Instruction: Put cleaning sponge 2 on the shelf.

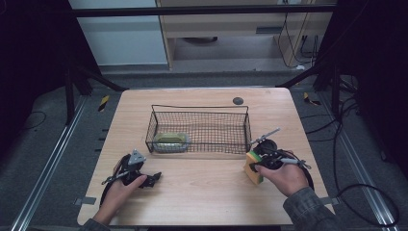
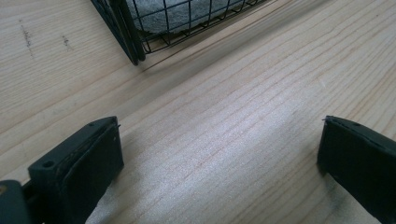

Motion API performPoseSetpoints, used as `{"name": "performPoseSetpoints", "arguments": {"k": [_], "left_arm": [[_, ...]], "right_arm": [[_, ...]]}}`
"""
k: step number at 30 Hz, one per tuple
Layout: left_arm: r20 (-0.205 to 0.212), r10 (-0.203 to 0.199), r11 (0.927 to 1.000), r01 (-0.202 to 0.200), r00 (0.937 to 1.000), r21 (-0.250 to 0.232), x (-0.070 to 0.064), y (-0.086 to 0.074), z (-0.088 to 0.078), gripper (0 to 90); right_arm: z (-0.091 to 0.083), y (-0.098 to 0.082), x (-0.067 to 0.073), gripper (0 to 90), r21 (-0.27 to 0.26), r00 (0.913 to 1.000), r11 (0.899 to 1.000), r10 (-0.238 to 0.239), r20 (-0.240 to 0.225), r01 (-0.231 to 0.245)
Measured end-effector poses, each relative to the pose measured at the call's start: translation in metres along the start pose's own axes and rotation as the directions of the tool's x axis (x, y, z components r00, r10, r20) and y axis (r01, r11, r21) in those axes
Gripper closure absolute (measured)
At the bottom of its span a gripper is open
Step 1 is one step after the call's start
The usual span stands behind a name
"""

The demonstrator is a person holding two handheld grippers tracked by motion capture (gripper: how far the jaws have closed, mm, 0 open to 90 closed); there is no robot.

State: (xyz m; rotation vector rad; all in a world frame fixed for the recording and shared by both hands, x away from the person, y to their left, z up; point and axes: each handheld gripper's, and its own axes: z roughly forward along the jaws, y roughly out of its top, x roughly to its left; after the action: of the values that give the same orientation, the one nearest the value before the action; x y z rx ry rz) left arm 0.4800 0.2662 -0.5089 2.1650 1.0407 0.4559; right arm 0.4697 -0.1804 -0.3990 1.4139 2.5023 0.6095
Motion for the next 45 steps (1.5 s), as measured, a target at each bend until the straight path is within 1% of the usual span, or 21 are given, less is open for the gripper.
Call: {"name": "performPoseSetpoints", "arguments": {"k": [6,7,9,10,13,15,19,20,22,24,25,26,30,33,34,37,40,41,43,44,45], "left_arm": [[0.0,0.0,1.0,0.0,1.0,0.0,0.0,0.0,0.0,0.0],[-0.001,0.001,1.0,-0.001,1.0,0.0,0.0,0.0,0.0,0.0],[-0.001,0.001,1.0,-0.001,1.0,0.0,0.0,0.0,0.0,0.0],[-0.001,0.001,1.0,-0.001,1.0,0.0,0.0,0.0,0.0,0.0],[0.0,0.002,1.0,-0.002,1.0,0.0,0.0,0.0,0.0,0.0],[0.0,-0.001,1.0,0.001,1.0,-0.002,0.0,0.0,0.0,0.0],[-0.001,-0.001,1.0,0.001,1.0,-0.002,0.0,0.0,0.0,0.0],[0.0,-0.001,1.0,0.001,1.0,-0.002,0.0,0.0,0.0,0.0],[-0.001,-0.001,1.0,0.001,1.0,-0.002,0.0,0.0,0.0,0.0],[0.0,-0.001,1.0,0.001,1.0,-0.002,0.0,0.0,0.0,0.0],[-0.001,-0.001,1.0,0.001,1.0,-0.002,0.0,0.0,0.0,0.0],[0.0,-0.001,1.0,0.001,1.0,-0.002,0.0,0.0,0.0,0.0],[-0.001,-0.005,1.0,0.005,1.0,-0.006,0.0,0.0,0.0,0.0],[-0.001,-0.006,1.0,0.005,1.0,-0.006,0.0,0.0,0.0,0.0],[-0.001,-0.005,1.0,0.005,1.0,-0.006,0.0,0.0,0.0,0.0],[-0.002,-0.002,1.0,0.002,1.0,-0.006,0.0,0.0,0.0,0.0],[-0.002,-0.002,1.0,0.002,1.0,-0.006,0.0,0.0,0.0,0.0],[-0.001,-0.002,1.0,0.002,1.0,-0.006,0.0,0.0,0.0,0.0],[-0.002,-0.002,1.0,0.002,1.0,-0.006,0.0,0.0,0.0,0.0],[-0.001,-0.002,1.0,0.002,1.0,-0.006,0.0,0.0,0.0,0.0],[-0.001,-0.002,1.0,0.002,1.0,-0.006,0.0,0.0,0.0,0.0]], "right_arm": [[-0.009,0.003,-0.023,64.6,-0.033,0.9991,0.999,0.007,0.041,-0.005],[-0.012,0.005,-0.03,64.6,-0.051,0.9986,0.999,0.006,0.052,-0.003],[-0.015,0.008,-0.038,64.6,-0.064,0.9976,0.998,0.005,0.068,-0.001],[-0.015,0.008,-0.038,64.6,-0.064,0.9976,0.998,0.005,0.068,-0.001],[-0.018,0.012,-0.047,64.7,-0.075,0.9959,0.997,0.008,0.09,-0.001],[-0.02,0.016,-0.054,64.7,-0.084,0.9931,0.996,-0.002,0.117,0.012],[-0.026,0.022,-0.062,64.7,-0.098,0.99,0.995,-0.008,0.141,0.022],[-0.029,0.028,-0.068,64.7,-0.112,0.9883,0.994,-0.003,0.152,0.02],[-0.031,0.031,-0.07,64.7,-0.118,0.9876,0.993,-0.002,0.157,0.021],[-0.035,0.04,-0.076,64.7,-0.147,0.9862,0.989,-0.004,0.165,0.028],[-0.035,0.04,-0.076,64.7,-0.147,0.9862,0.989,-0.004,0.165,0.028],[-0.038,0.046,-0.078,64.8,-0.161,0.9837,0.986,-0.006,0.18,0.036],[-0.041,0.054,-0.08,64.8,-0.177,0.9823,0.983,-0.01,0.187,0.044],[-0.043,0.062,-0.079,64.8,-0.192,0.9819,0.98,-0.018,0.188,0.055],[-0.044,0.067,-0.078,64.8,-0.201,0.982,0.977,-0.029,0.187,0.067],[-0.046,0.072,-0.076,64.8,-0.208,0.9806,0.975,-0.041,0.191,0.082],[-0.05,0.078,-0.074,64.8,-0.226,0.9791,0.97,-0.045,0.198,0.091],[-0.051,0.081,-0.073,64.8,-0.239,0.9767,0.965,-0.056,0.207,0.106],[-0.052,0.083,-0.072,64.7,-0.248,0.9774,0.963,-0.057,0.204,0.108],[-0.054,0.086,-0.07,64.8,-0.259,0.9762,0.958,-0.068,0.206,0.122],[-0.054,0.086,-0.07,64.8,-0.259,0.9762,0.958,-0.068,0.206,0.122]]}}
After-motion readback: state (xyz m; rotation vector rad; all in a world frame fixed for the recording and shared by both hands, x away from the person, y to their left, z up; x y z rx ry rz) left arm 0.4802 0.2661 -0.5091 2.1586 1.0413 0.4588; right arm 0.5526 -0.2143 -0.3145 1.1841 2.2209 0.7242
